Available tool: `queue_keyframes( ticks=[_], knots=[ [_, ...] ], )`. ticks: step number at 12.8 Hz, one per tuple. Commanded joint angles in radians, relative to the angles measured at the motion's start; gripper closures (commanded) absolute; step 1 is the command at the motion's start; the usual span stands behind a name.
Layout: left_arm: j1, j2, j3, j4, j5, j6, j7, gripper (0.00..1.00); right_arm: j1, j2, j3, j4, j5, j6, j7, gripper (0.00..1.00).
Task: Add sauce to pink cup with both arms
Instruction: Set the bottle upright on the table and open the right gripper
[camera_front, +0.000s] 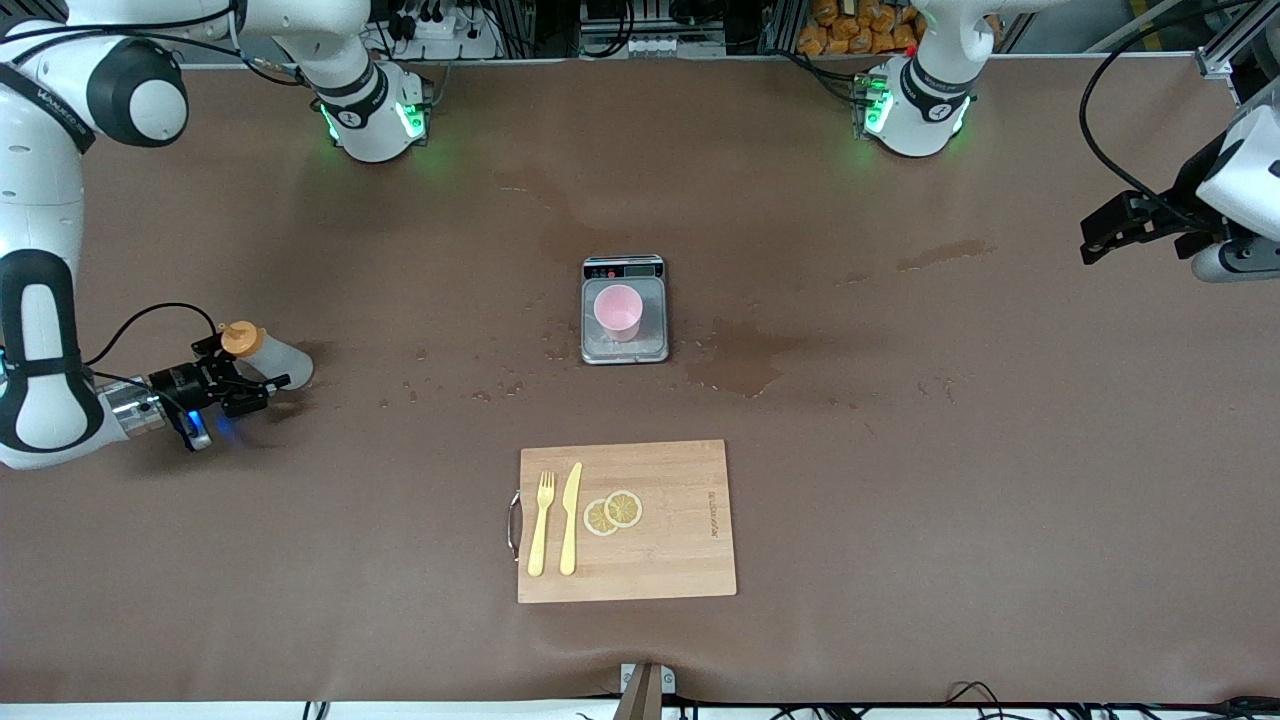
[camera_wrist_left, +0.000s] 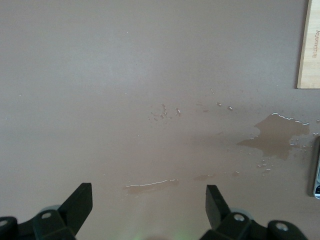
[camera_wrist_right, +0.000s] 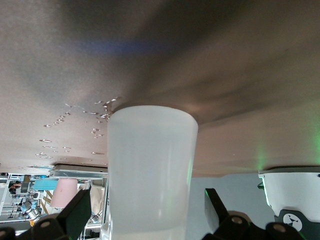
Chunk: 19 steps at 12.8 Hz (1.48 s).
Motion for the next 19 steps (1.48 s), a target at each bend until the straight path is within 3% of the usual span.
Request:
queue_keyframes(
  ticks=[1,5,8,13,14,19],
  knots=[
    [0.006,-0.038,0.006,-0.025,-0.002,-0.007,0.042,0.0,-0.017,-0.031,0.011,0.018,0.009,-0.029,0.011,0.0],
    [0.006,-0.048,0.008,-0.027,-0.002,-0.03,0.045,0.0,-0.002,-0.086,0.014,0.09,-0.047,-0.078,0.023,0.0],
    [0.014,-0.055,0.008,-0.027,-0.002,-0.038,0.045,0.0,0.005,-0.097,0.016,0.207,-0.059,-0.173,0.018,0.0],
    [0.013,-0.055,0.014,-0.025,-0.016,-0.036,0.045,0.0,0.048,-0.199,0.02,0.224,-0.072,-0.224,0.015,0.0],
    [0.013,-0.052,0.014,-0.025,-0.018,-0.033,0.045,0.0,0.069,-0.225,0.022,0.224,-0.076,-0.224,0.014,0.0],
    [0.008,-0.052,0.012,-0.036,-0.018,-0.03,0.045,0.0,0.299,-0.393,0.02,0.222,-0.267,-0.216,0.026,0.0]
  ],
)
